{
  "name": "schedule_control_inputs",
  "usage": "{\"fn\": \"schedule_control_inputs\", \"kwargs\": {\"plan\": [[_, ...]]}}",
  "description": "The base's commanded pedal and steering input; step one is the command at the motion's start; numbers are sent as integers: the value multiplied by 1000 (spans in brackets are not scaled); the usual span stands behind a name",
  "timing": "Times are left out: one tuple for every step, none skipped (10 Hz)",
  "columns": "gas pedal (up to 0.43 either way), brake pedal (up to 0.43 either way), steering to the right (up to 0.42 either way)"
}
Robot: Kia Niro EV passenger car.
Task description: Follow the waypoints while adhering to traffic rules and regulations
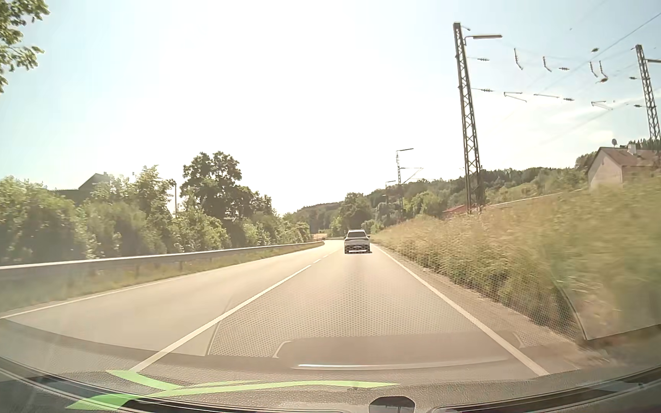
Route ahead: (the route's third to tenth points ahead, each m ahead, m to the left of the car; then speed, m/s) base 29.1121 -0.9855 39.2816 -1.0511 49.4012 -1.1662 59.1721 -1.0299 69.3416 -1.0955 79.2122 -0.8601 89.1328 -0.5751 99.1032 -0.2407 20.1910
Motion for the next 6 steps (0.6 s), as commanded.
{"fn": "schedule_control_inputs", "kwargs": {"plan": [[220,0,-5],[220,0,-3],[220,0,-2],[220,0,-2],[220,0,-2],[220,0,-2]]}}
